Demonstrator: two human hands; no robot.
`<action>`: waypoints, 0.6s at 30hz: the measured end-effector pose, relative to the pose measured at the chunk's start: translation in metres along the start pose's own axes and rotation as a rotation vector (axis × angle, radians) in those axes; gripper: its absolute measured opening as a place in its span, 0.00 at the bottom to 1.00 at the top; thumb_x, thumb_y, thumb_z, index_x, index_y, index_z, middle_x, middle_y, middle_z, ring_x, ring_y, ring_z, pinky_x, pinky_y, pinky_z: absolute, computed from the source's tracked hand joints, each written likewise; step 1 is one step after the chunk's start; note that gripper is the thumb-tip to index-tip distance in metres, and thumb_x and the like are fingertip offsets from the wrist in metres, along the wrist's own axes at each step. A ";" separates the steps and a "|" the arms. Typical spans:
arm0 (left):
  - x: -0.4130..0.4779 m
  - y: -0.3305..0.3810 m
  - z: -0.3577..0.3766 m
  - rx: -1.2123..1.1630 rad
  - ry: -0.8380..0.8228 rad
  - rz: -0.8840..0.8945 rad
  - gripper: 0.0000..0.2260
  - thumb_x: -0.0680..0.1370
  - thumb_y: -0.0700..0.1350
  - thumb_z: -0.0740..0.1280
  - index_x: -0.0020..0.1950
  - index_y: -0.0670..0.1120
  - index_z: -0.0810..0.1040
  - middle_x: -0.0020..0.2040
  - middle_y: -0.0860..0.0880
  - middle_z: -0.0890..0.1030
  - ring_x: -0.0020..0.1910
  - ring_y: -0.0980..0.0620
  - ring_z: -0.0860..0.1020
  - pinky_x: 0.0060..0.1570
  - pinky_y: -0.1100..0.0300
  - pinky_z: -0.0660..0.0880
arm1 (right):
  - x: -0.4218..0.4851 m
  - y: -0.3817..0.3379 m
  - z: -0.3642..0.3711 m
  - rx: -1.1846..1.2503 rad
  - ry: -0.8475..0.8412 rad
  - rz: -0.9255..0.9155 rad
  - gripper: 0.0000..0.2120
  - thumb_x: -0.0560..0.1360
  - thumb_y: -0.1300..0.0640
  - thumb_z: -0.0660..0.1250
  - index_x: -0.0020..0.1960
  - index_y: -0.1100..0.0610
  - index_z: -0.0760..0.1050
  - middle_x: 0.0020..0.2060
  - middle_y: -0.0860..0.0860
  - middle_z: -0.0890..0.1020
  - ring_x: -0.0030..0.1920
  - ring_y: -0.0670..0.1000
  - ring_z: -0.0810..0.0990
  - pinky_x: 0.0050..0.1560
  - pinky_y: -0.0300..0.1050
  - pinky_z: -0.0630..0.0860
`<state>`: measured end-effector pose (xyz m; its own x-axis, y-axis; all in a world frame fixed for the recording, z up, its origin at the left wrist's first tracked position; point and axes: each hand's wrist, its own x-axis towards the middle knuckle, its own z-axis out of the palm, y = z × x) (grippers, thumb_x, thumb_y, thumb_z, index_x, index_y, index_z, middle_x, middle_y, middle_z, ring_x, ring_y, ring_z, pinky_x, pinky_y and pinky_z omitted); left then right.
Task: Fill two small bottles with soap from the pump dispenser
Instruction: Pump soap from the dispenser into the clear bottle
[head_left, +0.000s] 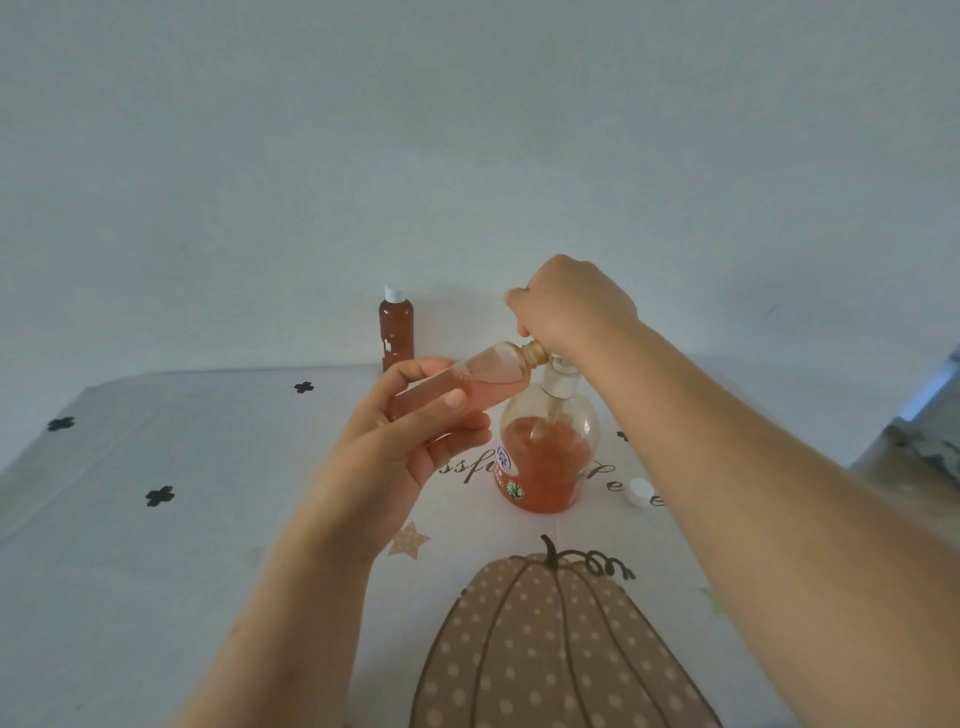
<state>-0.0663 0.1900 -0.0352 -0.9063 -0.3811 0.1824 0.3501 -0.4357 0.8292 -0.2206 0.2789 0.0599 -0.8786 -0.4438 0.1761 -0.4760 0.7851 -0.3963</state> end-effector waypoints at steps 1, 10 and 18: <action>0.000 0.001 0.000 -0.004 -0.011 0.002 0.12 0.71 0.37 0.69 0.54 0.42 0.75 0.49 0.41 0.83 0.41 0.44 0.82 0.45 0.56 0.80 | -0.001 -0.001 -0.002 -0.010 0.012 -0.006 0.12 0.78 0.54 0.60 0.47 0.57 0.81 0.41 0.52 0.83 0.38 0.55 0.79 0.33 0.42 0.66; -0.002 0.003 0.000 -0.029 -0.042 -0.005 0.15 0.72 0.37 0.68 0.58 0.40 0.74 0.55 0.37 0.82 0.45 0.42 0.82 0.47 0.54 0.80 | -0.001 -0.004 -0.006 -0.068 0.048 -0.030 0.12 0.79 0.55 0.59 0.37 0.56 0.71 0.35 0.51 0.79 0.33 0.53 0.74 0.32 0.42 0.64; 0.000 0.003 0.002 -0.015 -0.001 -0.055 0.15 0.70 0.38 0.72 0.55 0.41 0.76 0.57 0.33 0.81 0.43 0.44 0.83 0.45 0.56 0.81 | 0.000 -0.001 -0.003 -0.024 -0.007 -0.013 0.14 0.79 0.53 0.59 0.47 0.57 0.82 0.38 0.52 0.82 0.37 0.54 0.78 0.33 0.42 0.65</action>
<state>-0.0654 0.1903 -0.0324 -0.9246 -0.3552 0.1375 0.3032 -0.4678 0.8302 -0.2205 0.2790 0.0631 -0.8719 -0.4572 0.1753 -0.4886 0.7892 -0.3720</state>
